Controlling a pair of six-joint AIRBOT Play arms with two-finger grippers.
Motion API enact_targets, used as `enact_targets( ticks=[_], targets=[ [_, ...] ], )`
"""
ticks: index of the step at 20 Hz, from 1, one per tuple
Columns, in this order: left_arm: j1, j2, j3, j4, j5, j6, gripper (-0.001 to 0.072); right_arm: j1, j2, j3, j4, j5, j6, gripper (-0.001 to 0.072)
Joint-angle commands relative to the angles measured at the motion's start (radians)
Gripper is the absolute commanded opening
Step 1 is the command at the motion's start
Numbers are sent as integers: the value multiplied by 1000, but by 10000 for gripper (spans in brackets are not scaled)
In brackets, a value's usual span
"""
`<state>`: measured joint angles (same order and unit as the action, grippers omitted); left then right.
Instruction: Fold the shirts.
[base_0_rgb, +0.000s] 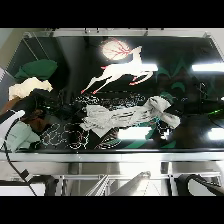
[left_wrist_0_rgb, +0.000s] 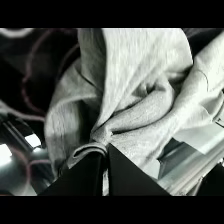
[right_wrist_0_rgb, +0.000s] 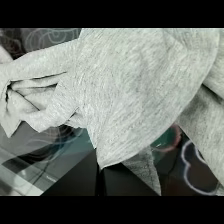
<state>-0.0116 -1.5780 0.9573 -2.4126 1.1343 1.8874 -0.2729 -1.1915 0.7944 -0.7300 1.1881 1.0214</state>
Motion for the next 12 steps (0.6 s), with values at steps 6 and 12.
enact_targets(
  ticks=[6, 12],
  targets=[
    [12, 117, 204, -183, 170, 75, 20, -49, 140, 53, 178, 60, -58, 12],
    [169, 690, 586, -179, 211, 63, 21, -317, 615, 311, 555, -43, -229, 12]
  ],
)
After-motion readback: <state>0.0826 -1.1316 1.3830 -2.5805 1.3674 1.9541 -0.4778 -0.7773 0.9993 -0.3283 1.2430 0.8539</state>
